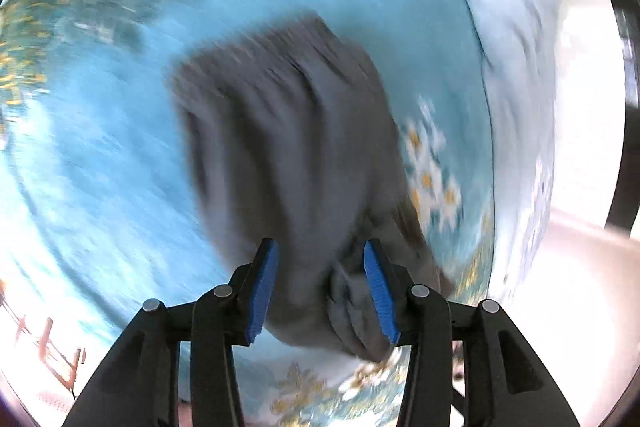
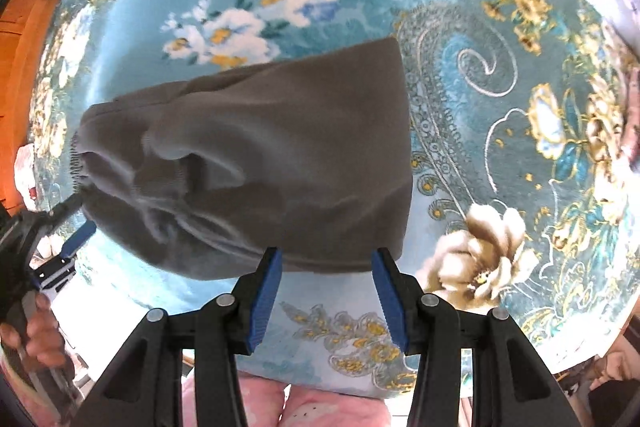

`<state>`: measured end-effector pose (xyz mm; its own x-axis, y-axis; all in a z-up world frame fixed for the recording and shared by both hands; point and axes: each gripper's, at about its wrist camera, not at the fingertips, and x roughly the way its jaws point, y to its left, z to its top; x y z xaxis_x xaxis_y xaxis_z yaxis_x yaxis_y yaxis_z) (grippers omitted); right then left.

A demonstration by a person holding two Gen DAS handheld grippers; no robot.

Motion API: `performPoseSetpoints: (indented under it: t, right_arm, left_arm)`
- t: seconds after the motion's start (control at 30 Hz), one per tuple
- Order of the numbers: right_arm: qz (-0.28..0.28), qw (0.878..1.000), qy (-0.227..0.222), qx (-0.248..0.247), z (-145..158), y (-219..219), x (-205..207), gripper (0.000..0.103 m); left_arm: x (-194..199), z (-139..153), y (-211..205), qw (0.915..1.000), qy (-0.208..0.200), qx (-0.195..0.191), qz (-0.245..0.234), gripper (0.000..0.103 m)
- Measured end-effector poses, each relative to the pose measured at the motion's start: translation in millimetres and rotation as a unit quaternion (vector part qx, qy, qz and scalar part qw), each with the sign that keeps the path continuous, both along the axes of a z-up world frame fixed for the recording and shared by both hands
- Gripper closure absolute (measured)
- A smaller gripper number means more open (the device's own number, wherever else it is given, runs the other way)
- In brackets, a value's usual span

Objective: Fold clothes

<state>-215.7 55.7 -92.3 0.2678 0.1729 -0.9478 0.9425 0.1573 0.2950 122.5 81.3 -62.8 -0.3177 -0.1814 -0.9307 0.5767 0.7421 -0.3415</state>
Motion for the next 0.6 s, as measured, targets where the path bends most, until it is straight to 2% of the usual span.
performPoseSetpoints:
  t: [0.1,0.17,0.27,0.43,0.6]
  right_arm:
    - [-0.006,1.000,0.010,-0.026,22.9,5.0,7.5,0.052]
    - [-0.011,0.999,0.020,-0.039,35.8,3.7,7.2,0.052]
    - [-0.027,0.998,0.036,-0.049,49.2,4.4,1.7,0.052]
    - [-0.040,0.995,0.062,-0.066,73.9,14.3,-2.2,0.052]
    - [-0.033,0.992,0.095,-0.082,91.2,16.7,-5.6,0.052]
  left_arm:
    - [37.2,-8.8,25.4,0.9991,-0.031,0.008,0.027,0.053]
    - [75.6,-9.0,44.1,0.9982,-0.026,0.012,0.053,0.051]
    - [82.5,-36.9,38.3,0.9970,0.006,0.010,0.077,0.044]
    - [93.3,-63.0,22.7,0.9945,0.050,-0.014,0.091,0.044]
    - [98.7,-89.2,12.4,0.9943,0.055,0.002,0.091,0.039]
